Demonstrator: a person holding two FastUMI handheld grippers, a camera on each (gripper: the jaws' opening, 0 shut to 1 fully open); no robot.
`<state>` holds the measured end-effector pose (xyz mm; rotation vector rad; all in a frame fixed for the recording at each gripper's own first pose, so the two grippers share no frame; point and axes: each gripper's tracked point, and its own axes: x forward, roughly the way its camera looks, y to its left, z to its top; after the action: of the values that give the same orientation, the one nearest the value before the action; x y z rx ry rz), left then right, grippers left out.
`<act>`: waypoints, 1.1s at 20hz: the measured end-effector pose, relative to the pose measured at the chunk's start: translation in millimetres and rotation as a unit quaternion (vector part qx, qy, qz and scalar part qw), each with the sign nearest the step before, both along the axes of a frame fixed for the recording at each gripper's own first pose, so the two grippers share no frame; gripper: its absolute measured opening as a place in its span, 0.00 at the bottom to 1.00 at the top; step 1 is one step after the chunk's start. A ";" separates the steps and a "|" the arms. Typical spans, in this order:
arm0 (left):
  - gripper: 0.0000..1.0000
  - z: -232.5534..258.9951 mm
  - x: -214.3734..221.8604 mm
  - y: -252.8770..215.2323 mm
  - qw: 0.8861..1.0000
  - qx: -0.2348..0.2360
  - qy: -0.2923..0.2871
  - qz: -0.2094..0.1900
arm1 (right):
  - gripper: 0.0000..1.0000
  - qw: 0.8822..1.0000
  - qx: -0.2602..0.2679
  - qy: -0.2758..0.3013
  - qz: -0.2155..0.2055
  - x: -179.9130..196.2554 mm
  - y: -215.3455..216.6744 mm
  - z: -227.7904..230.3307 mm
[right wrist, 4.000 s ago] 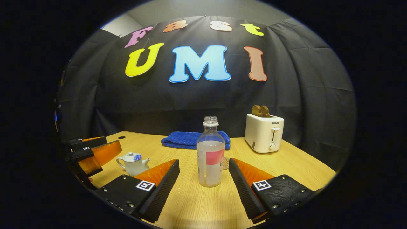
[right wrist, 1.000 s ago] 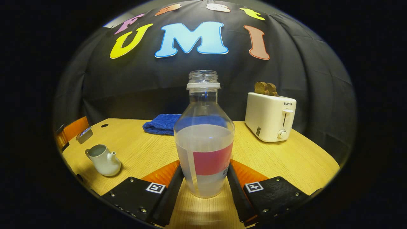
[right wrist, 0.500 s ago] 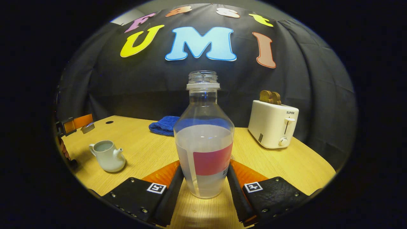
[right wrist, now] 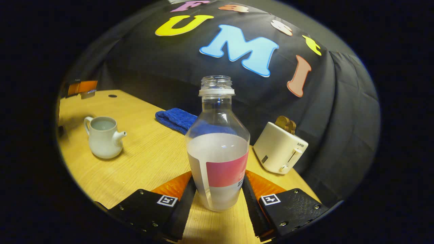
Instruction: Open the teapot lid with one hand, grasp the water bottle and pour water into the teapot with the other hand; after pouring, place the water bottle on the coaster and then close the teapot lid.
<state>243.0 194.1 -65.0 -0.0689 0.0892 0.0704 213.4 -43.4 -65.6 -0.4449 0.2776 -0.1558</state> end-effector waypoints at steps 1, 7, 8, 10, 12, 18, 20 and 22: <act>0.19 -1.6 0.1 -1.0 1.000 -0.001 0.002 -0.001 | 0.74 0.999 -0.034 0.001 0.005 1.0 3.7 3.6; 0.18 -3.3 0.2 0.0 1.000 -0.011 0.001 -0.003 | 0.74 0.973 -0.228 0.002 0.039 8.8 28.6 28.1; 0.16 -0.4 0.2 0.7 1.000 -0.017 -0.003 -0.004 | 0.74 0.970 -0.237 0.004 0.046 9.9 32.5 26.0; 0.12 -0.6 -0.5 3.0 1.000 -0.022 -0.004 -0.002 | 0.74 0.966 -0.254 0.013 0.055 14.5 39.6 25.8; 0.19 -2.7 0.4 4.7 1.000 -0.027 -0.004 -0.001 | 0.74 0.959 -0.277 0.019 0.061 16.7 45.2 28.4; 0.19 -7.4 2.2 8.8 0.999 -0.038 0.002 0.001 | 0.74 0.927 -0.364 0.034 0.081 26.3 58.4 29.4; 0.19 -9.0 1.0 9.6 0.999 -0.036 0.003 0.002 | 0.74 0.917 -0.388 0.038 0.086 29.9 59.8 28.9; 0.19 -8.7 1.8 8.2 0.999 -0.039 0.003 0.000 | 0.74 0.903 -0.418 0.034 0.088 29.5 59.8 31.1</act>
<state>244.9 202.3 -73.7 -0.1458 0.0985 0.0672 242.9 16.4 -34.5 -1.3312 0.2281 -0.0753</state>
